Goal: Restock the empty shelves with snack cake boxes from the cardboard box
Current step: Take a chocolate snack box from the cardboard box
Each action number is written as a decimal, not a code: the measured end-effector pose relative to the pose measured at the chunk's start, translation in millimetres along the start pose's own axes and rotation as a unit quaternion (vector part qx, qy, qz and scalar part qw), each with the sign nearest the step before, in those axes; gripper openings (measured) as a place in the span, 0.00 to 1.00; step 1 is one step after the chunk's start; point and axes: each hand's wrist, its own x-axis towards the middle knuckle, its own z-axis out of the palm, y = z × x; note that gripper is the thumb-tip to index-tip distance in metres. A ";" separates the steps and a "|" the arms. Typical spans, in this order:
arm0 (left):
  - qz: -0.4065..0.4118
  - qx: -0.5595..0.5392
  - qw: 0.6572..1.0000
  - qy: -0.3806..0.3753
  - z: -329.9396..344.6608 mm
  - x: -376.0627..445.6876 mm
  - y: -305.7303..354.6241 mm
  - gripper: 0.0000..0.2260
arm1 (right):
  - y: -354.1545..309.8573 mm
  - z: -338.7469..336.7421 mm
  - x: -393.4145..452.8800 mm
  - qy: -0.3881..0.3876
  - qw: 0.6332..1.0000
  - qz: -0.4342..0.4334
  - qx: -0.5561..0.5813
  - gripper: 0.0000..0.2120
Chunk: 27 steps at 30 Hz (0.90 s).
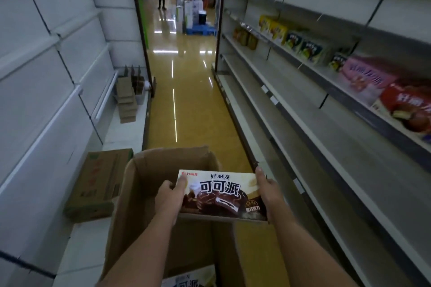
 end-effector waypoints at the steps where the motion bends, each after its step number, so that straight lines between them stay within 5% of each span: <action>1: 0.001 0.007 1.000 -0.015 9.9 -5.9 5.7 0.25 | -2.2 -14.4 6.0 0.002 1.000 -0.016 -0.010 0.32; 8: 0.030 0.046 0.997 -0.047 121.7 -60.5 49.6 0.27 | -44.9 -124.0 17.5 -0.003 0.997 -0.077 -0.021 0.21; 15: 0.025 -0.109 0.987 -0.117 217.9 -89.8 76.4 0.28 | -70.5 -226.8 59.6 -0.077 0.993 -0.085 0.014 0.21; 27: -0.010 -0.134 0.986 -0.099 282.5 -79.3 128.5 0.18 | -102.5 -247.6 121.1 -0.026 0.995 -0.095 0.008 0.14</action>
